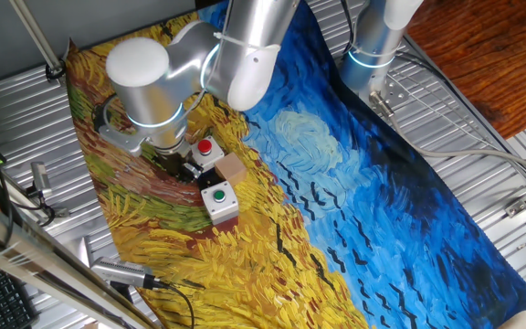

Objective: Turn the hands of a clock

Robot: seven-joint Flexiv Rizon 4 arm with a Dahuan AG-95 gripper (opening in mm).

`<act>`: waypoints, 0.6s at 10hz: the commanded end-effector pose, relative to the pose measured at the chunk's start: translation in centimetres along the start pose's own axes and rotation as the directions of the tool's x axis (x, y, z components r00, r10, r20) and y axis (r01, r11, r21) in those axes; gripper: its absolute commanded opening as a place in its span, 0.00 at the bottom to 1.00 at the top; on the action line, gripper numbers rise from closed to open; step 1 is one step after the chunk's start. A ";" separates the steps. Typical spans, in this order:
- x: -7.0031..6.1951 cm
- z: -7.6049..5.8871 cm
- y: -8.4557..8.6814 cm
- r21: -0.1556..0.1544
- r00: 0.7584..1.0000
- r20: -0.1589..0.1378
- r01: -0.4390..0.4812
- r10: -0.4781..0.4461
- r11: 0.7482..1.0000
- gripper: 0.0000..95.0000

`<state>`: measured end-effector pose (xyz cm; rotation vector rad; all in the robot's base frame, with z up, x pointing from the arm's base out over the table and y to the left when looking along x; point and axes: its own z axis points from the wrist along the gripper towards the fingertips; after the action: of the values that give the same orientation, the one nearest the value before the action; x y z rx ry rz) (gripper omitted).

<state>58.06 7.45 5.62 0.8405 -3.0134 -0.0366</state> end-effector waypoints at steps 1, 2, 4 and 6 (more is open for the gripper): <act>0.1 0.0 -0.3 -0.004 0.999 0.002 0.034 -0.034 0.999 0.00; 0.6 -0.5 -1.9 -0.007 0.997 -0.002 0.077 -0.077 0.997 0.00; 1.3 -0.9 -5.0 -0.008 0.990 -0.004 0.139 -0.139 0.990 0.00; 2.2 -1.0 -8.8 -0.008 0.977 -0.001 0.213 -0.213 0.977 0.00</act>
<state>60.17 0.32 6.26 1.1057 -2.9247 -0.0453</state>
